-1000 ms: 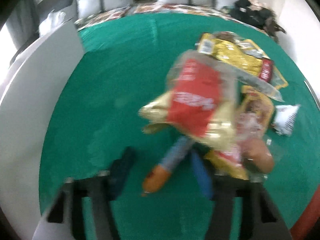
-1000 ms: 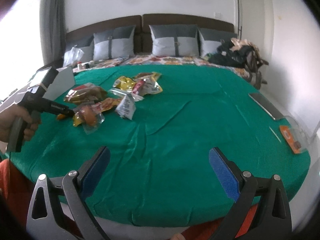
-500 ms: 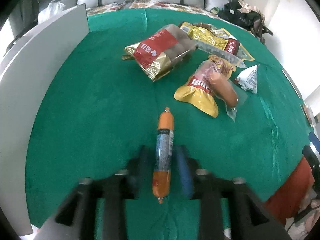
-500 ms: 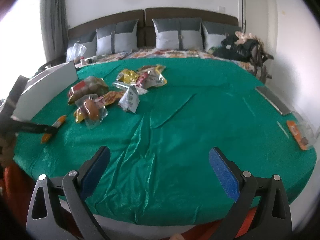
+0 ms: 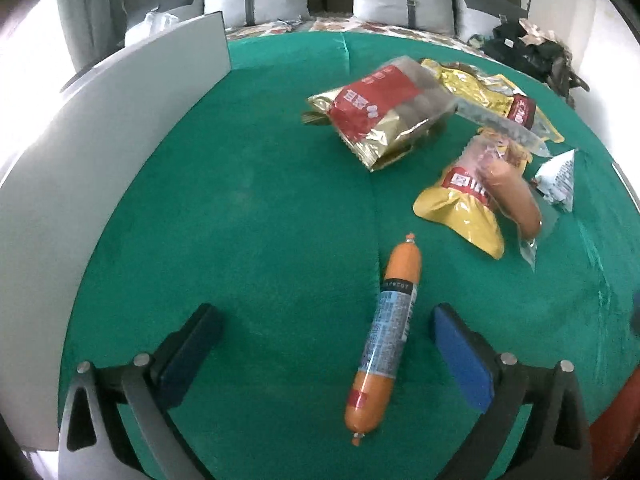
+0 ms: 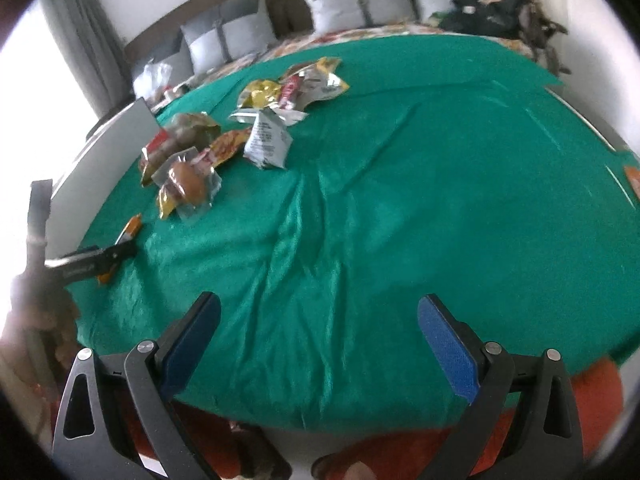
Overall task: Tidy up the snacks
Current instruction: 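Grasp the orange sausage stick with the left tool while the right tool grasps the white triangle packet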
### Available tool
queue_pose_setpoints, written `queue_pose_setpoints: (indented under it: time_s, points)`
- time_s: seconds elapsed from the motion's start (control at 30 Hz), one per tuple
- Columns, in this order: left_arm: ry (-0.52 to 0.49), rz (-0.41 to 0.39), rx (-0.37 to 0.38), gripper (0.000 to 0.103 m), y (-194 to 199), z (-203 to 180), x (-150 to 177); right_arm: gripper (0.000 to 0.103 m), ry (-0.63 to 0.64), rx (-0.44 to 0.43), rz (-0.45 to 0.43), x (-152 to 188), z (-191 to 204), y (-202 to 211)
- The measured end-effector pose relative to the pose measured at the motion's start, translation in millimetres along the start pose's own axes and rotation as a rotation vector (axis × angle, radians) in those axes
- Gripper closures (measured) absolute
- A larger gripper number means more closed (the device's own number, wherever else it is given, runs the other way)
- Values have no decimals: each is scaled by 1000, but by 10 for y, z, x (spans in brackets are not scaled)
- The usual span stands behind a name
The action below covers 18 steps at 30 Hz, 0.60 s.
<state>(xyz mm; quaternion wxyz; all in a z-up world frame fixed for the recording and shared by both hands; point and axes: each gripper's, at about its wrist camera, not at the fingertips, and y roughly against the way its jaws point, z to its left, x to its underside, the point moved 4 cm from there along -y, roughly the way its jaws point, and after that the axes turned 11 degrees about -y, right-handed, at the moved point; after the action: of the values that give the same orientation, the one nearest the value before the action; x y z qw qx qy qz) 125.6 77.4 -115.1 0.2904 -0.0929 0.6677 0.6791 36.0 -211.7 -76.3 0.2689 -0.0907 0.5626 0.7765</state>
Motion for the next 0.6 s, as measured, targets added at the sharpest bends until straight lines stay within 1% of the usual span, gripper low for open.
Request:
queue_pose_setpoints:
  time_s: [0.07,0.1,0.13,0.17,0.2,0.23,0.27,0.33,0.37,0.4,0.43,0.47,0.5,0.53,0.6]
  points:
    - [1,32,4,0,-2,5,9,3,65,-3,29,-255,124,-185]
    - [2,63,10,0,-12,-1,-2,3,88,-5,42,-358,174,-268]
    - [-1,83,17,2,-20,-15,-10,3,116,-6,60,-489,251,-393]
    - [-8,82,22,5,-20,-39,-30,4,134,-10,80,-592,314,-500]
    - [-23,67,27,15,-5,-72,-46,5,147,-12,100,-698,375,-612]
    - [-36,57,33,28,20,-101,-57,5,153,-14,114,-790,430,-714]
    - [-59,45,44,36,44,-147,-69,5,151,-18,122,-881,482,-806]
    - [-87,37,57,75,80,-209,-96,6,137,-22,136,-987,551,-929]
    - [-96,36,63,83,84,-231,-107,6,135,-22,140,-1023,590,-982]
    - [-101,37,64,88,86,-246,-113,7,140,-20,142,-1038,609,-1020]
    - [-95,34,71,88,81,-238,-115,7,149,-15,144,-1045,639,-1051]
    - [-82,27,84,88,87,-211,-100,26,159,-11,146,-1037,651,-1064]
    - [-55,17,110,88,88,-169,-71,61,171,0,161,-1026,649,-1079]
    - [-38,14,125,88,115,-161,-68,60,171,2,158,-1033,637,-1065]
    - [24,7,180,88,125,-83,-38,61,159,-9,166,-1015,608,-1003]
